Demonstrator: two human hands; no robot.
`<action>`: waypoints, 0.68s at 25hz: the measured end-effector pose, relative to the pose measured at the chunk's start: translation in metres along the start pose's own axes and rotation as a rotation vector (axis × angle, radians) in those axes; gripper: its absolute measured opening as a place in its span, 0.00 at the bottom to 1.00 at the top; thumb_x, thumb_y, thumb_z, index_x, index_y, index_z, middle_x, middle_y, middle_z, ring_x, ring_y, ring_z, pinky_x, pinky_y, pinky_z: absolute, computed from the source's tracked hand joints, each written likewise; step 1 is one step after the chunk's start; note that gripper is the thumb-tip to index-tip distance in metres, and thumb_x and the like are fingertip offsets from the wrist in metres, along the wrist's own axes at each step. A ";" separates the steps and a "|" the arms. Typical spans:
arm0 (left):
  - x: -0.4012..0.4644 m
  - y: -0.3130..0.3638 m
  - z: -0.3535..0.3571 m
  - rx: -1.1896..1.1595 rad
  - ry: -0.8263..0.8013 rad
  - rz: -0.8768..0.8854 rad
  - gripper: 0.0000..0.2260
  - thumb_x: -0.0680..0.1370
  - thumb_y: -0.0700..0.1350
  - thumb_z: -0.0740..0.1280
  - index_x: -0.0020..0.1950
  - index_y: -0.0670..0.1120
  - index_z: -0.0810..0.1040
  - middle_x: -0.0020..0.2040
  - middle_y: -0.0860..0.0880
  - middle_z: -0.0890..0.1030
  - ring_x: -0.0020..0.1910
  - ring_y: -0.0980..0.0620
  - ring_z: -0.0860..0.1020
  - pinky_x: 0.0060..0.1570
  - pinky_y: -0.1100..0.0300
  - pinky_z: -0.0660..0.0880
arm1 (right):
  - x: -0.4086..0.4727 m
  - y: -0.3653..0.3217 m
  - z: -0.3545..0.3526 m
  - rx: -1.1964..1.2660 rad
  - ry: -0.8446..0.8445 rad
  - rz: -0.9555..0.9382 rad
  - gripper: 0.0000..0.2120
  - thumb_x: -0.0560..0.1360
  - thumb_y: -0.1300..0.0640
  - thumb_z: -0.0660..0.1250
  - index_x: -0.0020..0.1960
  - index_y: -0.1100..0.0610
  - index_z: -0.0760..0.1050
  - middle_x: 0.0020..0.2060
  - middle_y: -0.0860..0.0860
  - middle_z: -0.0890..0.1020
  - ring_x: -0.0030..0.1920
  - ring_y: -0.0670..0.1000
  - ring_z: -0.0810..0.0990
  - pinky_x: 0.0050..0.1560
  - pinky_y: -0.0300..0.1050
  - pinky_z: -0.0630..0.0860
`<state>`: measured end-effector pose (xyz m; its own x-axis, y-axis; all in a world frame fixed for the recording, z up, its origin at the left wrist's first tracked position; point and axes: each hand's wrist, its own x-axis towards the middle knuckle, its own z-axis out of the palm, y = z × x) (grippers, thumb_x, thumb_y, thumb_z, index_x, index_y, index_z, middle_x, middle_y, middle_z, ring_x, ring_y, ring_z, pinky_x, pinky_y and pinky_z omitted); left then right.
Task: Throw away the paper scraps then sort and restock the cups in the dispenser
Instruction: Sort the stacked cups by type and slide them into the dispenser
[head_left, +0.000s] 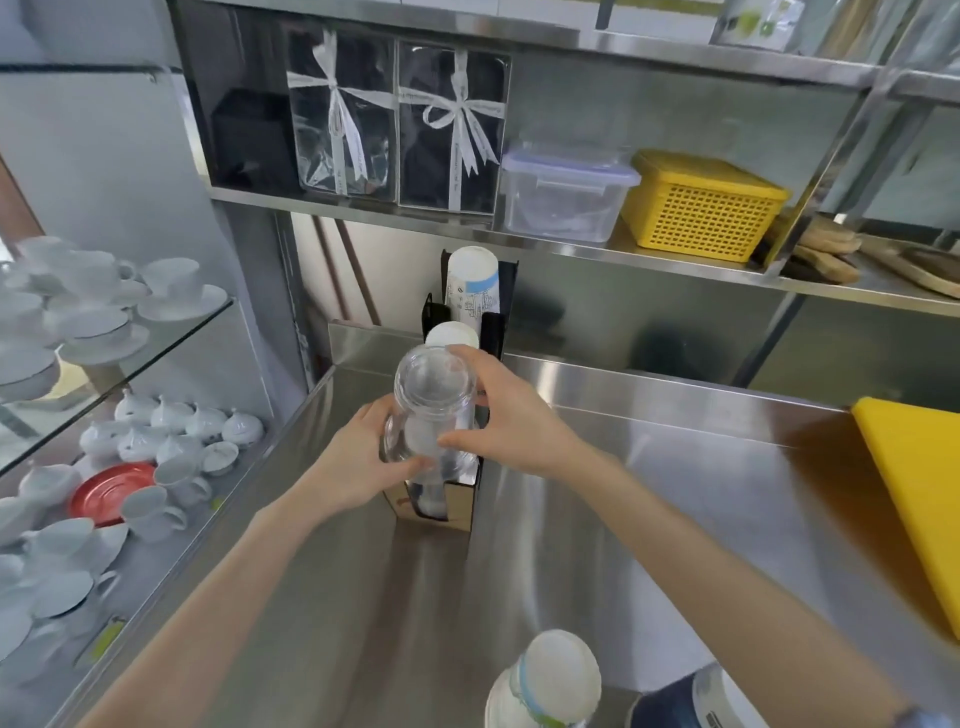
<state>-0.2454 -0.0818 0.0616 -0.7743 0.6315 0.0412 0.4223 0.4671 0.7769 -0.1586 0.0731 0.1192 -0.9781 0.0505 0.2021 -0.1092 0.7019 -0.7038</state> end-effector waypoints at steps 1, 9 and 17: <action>0.004 -0.004 0.004 0.013 -0.013 -0.008 0.35 0.63 0.58 0.71 0.67 0.53 0.64 0.62 0.52 0.72 0.63 0.51 0.71 0.59 0.58 0.67 | 0.002 0.005 0.003 0.014 -0.006 0.010 0.35 0.67 0.60 0.72 0.69 0.53 0.59 0.67 0.51 0.68 0.64 0.49 0.68 0.67 0.49 0.68; 0.015 -0.017 0.019 0.111 -0.001 -0.031 0.29 0.69 0.49 0.72 0.67 0.49 0.65 0.65 0.47 0.72 0.64 0.47 0.70 0.59 0.56 0.67 | 0.008 0.035 0.027 0.034 -0.051 0.101 0.34 0.66 0.58 0.73 0.67 0.54 0.61 0.66 0.51 0.70 0.65 0.50 0.69 0.67 0.48 0.68; 0.003 -0.005 0.009 0.049 0.094 0.048 0.29 0.69 0.47 0.72 0.67 0.50 0.65 0.64 0.50 0.74 0.61 0.52 0.74 0.59 0.58 0.68 | -0.001 0.039 0.028 -0.122 0.005 0.114 0.34 0.71 0.57 0.68 0.71 0.55 0.55 0.69 0.55 0.66 0.66 0.54 0.68 0.65 0.46 0.67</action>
<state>-0.2457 -0.0765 0.0527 -0.7923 0.5942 0.1386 0.4809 0.4683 0.7413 -0.1667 0.0810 0.0724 -0.9820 0.1379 0.1289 0.0253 0.7727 -0.6343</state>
